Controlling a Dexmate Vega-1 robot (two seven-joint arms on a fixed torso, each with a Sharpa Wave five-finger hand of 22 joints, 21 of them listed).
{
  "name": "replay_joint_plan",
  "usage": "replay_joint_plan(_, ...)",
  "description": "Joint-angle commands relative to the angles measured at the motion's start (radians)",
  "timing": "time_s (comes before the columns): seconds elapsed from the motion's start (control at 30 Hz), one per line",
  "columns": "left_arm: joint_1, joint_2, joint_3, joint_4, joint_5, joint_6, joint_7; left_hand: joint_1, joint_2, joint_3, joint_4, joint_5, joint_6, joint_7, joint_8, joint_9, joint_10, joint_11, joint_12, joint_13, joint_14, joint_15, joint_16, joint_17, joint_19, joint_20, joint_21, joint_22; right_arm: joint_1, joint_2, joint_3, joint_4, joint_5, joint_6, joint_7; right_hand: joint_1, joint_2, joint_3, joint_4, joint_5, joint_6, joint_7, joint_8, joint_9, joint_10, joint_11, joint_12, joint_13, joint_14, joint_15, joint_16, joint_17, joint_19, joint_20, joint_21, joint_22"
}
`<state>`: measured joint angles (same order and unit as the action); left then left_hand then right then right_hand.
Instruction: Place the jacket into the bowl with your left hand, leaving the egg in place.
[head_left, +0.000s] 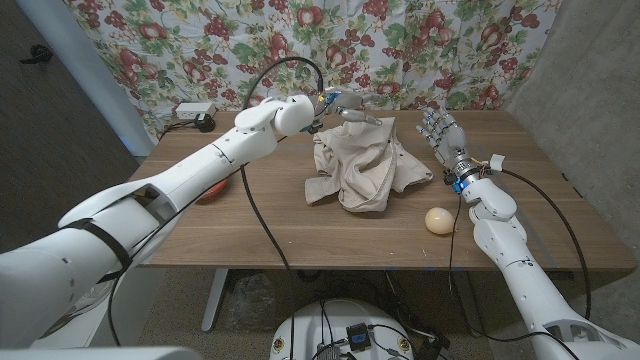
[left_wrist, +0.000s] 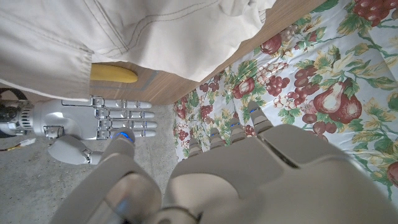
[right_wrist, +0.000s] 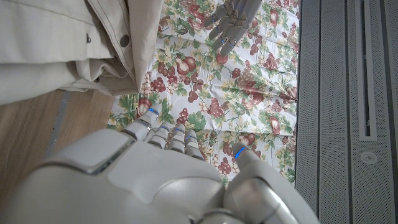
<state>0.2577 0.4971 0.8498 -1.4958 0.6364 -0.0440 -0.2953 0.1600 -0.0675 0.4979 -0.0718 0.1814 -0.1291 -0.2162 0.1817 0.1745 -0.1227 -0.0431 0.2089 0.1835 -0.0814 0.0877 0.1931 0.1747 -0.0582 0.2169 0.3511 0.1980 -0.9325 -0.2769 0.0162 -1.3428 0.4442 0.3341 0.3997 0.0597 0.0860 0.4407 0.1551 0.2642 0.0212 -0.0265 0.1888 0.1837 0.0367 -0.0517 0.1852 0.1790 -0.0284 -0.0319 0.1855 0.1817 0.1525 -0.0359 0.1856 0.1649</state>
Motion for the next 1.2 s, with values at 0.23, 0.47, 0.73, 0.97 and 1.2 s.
replay_joint_plan(0.23,-0.005,-0.008,0.024,0.03,0.008,-0.004,-0.015,0.013,-0.007,0.002,-0.011,0.007,-0.001,-0.002,0.003,0.003,-0.005,-0.001,-0.001,0.005,-0.002,0.003,-0.005,0.003,0.003,0.003,-0.003,0.002,0.013,0.007,-0.006,0.021,0.003,0.007,0.009,-0.003,0.063,0.006,0.0,-0.005,0.009,0.005,0.004,0.002,0.007,0.002,0.003,0.003,0.007,-0.025,0.005,0.002,0.008,-0.076,0.007,0.004)
replay_joint_plan(0.47,-0.011,-0.018,0.031,0.054,0.004,-0.012,-0.012,0.014,-0.007,0.001,-0.013,0.008,-0.001,-0.002,0.004,0.003,-0.003,-0.002,0.0,0.005,-0.001,0.002,-0.005,0.004,0.003,0.003,-0.005,0.002,0.017,0.008,-0.008,0.028,0.001,0.011,0.009,-0.003,0.063,0.007,0.0,-0.005,0.01,0.006,0.004,0.002,0.008,0.002,0.003,0.003,0.007,-0.025,0.005,0.002,0.008,-0.075,0.007,0.004)
replay_joint_plan(0.73,-0.015,-0.026,0.039,0.084,-0.005,-0.025,-0.002,0.015,-0.007,-0.001,-0.015,0.008,-0.001,-0.002,0.004,0.003,-0.005,-0.002,-0.001,0.005,-0.001,0.002,-0.005,0.004,0.003,0.003,-0.006,0.002,0.024,0.008,-0.01,0.042,-0.001,0.016,0.012,-0.003,0.063,0.007,0.0,-0.005,0.01,0.005,0.004,0.002,0.008,0.001,0.003,0.003,0.007,-0.026,0.005,0.002,0.008,-0.076,0.007,0.004)
replay_joint_plan(0.97,-0.02,-0.036,0.049,0.117,-0.012,-0.034,0.005,0.016,-0.008,-0.002,-0.016,0.008,-0.002,-0.002,0.003,0.003,-0.006,-0.001,-0.001,0.005,-0.003,0.003,-0.006,0.004,0.002,0.003,-0.008,0.002,0.031,0.009,-0.011,0.051,0.001,0.014,0.012,-0.003,0.063,0.008,0.0,-0.006,0.01,0.005,0.004,0.002,0.008,0.001,0.003,0.003,0.007,-0.027,0.004,0.002,0.008,-0.077,0.007,0.004)
replay_joint_plan(1.2,-0.03,-0.044,0.067,0.157,-0.014,-0.056,0.014,0.016,-0.008,-0.004,-0.017,0.009,-0.006,-0.002,0.002,0.003,-0.009,-0.001,-0.003,0.005,-0.008,0.003,-0.007,0.004,0.002,0.003,-0.01,0.002,0.037,0.007,-0.012,0.06,-0.001,0.012,0.011,-0.003,0.063,0.009,0.0,-0.006,0.009,0.006,0.004,0.002,0.008,0.0,0.003,0.003,0.008,-0.027,0.005,0.002,0.008,-0.077,0.007,0.004)
